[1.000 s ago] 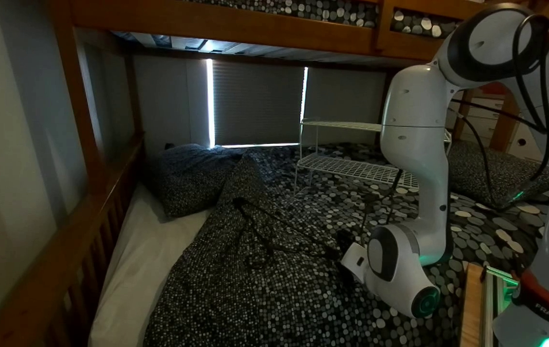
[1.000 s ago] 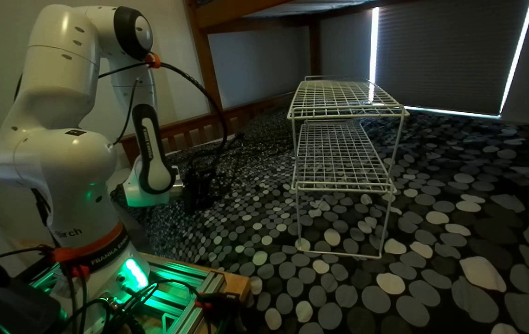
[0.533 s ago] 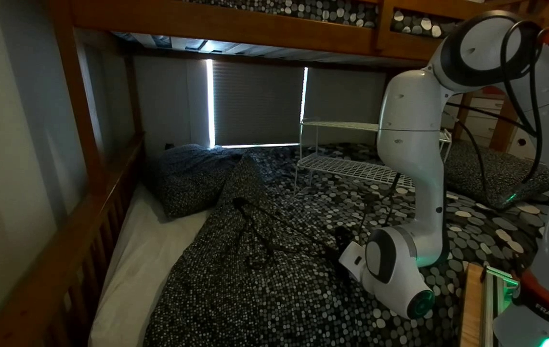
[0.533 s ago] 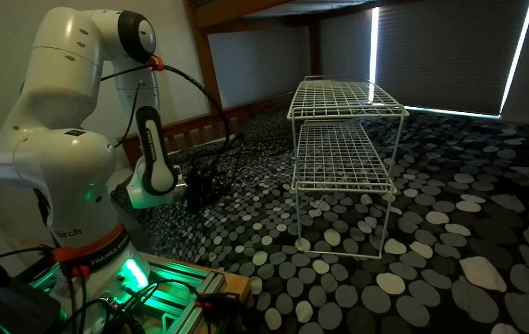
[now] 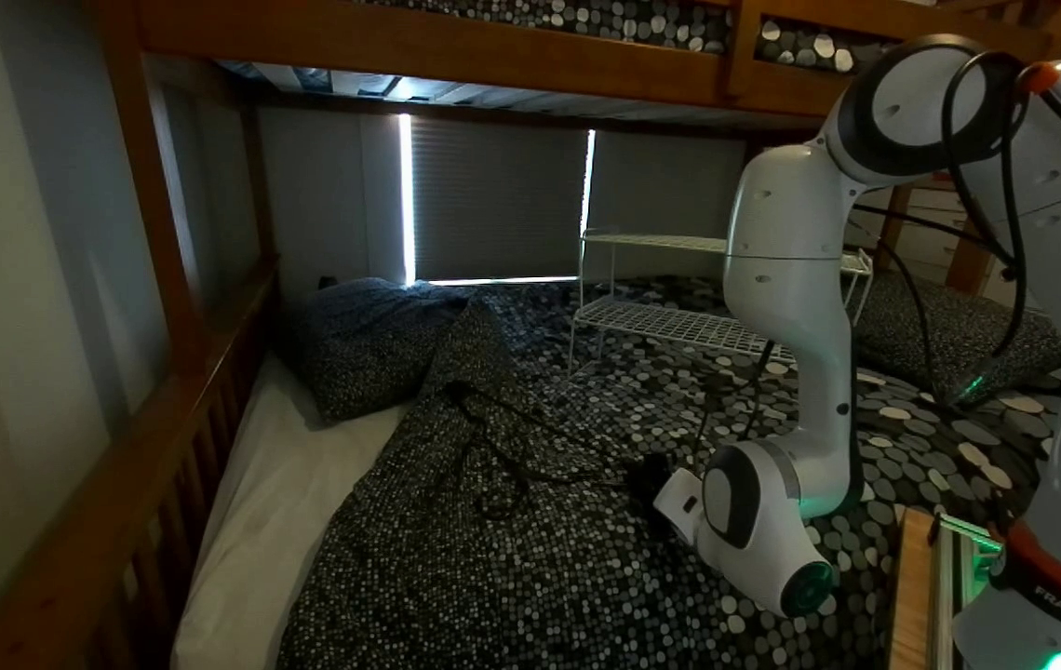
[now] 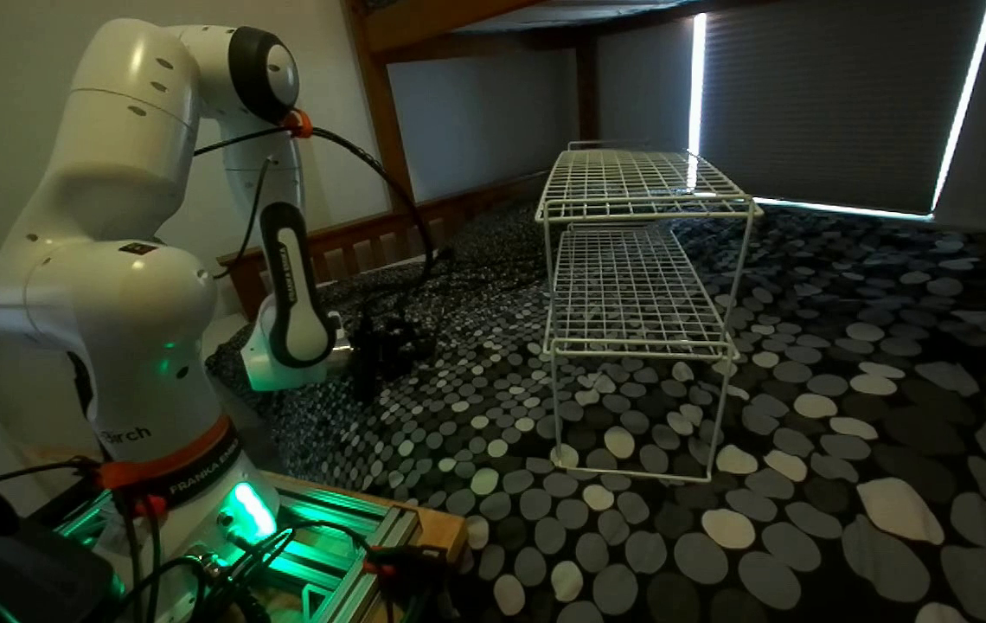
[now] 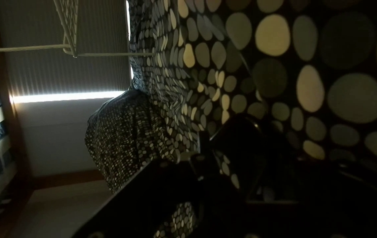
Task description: Hang the black hanger on the top bunk bed
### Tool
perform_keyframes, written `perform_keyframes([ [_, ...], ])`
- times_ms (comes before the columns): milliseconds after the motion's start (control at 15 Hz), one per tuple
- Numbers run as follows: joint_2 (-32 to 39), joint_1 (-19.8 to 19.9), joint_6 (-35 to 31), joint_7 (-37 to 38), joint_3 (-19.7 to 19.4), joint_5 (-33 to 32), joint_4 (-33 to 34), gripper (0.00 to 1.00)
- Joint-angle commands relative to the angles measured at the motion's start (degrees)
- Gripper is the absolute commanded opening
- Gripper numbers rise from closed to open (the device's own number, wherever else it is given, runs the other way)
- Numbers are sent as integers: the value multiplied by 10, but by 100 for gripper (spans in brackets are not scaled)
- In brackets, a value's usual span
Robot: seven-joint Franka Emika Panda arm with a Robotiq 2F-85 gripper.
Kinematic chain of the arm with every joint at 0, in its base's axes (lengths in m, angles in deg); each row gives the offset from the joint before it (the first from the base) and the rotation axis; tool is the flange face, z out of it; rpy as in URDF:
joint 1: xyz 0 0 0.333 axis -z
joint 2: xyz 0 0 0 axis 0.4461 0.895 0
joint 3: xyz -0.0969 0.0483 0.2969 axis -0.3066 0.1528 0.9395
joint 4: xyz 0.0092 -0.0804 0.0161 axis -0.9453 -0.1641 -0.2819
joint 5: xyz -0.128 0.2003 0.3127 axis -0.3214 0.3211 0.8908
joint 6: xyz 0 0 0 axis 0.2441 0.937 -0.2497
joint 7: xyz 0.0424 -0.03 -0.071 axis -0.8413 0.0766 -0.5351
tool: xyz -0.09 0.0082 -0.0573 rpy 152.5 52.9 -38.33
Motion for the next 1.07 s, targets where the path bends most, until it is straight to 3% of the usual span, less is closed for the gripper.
perform_keyframes([
  [0, 3, 8, -3, 9, 14, 4, 1, 13],
  [133, -7, 6, -3, 9, 21, 8, -5, 1],
  [667, -105, -8, -15, 5, 75, 80, -58, 2],
  [933, -216, -5, -91, 0, 110, 141, -107, 2],
  [1000, -249, 11, -116, -5, 132, 158, -121, 2],
])
